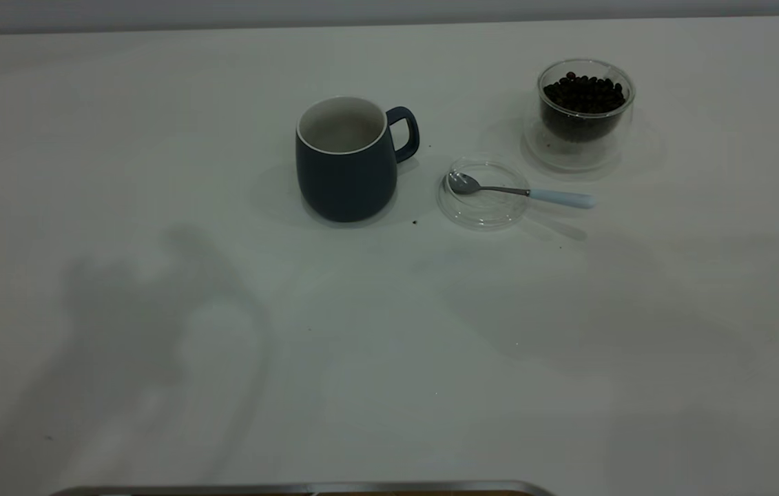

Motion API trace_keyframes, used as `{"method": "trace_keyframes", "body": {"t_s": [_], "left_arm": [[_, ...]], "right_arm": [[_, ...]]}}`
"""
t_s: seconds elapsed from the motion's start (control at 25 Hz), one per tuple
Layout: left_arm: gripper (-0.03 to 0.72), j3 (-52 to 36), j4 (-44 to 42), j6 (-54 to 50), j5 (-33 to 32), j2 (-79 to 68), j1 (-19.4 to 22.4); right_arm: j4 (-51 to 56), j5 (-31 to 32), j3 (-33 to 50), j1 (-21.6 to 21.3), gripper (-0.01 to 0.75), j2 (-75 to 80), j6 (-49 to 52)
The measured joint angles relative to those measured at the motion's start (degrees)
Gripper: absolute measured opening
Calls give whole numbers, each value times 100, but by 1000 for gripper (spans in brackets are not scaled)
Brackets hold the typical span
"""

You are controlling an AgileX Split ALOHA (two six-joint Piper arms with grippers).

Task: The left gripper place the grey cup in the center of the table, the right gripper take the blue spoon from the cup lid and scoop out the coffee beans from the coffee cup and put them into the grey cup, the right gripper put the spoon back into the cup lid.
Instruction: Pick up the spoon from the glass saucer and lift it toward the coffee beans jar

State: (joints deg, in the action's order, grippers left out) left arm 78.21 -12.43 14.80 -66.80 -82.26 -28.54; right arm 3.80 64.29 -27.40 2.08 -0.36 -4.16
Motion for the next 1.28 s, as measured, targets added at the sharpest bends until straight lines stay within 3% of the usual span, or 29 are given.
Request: {"method": "trace_keyframes", "body": {"t_s": [0.44,0.68,0.88,1.28], "left_arm": [[592,-731,18,-1513,0,2116,0],[592,-2008,56,-1586,0,3933,0],[592,-3119,591,-1586,0,5173,0],[592,-4814,1385,-1351,33,6542,0]], "right_arm": [[2,0,0,0,590,0,0],[2,0,0,0,590,0,0],[2,0,0,0,590,0,0],[2,0,0,0,590,0,0]]}}
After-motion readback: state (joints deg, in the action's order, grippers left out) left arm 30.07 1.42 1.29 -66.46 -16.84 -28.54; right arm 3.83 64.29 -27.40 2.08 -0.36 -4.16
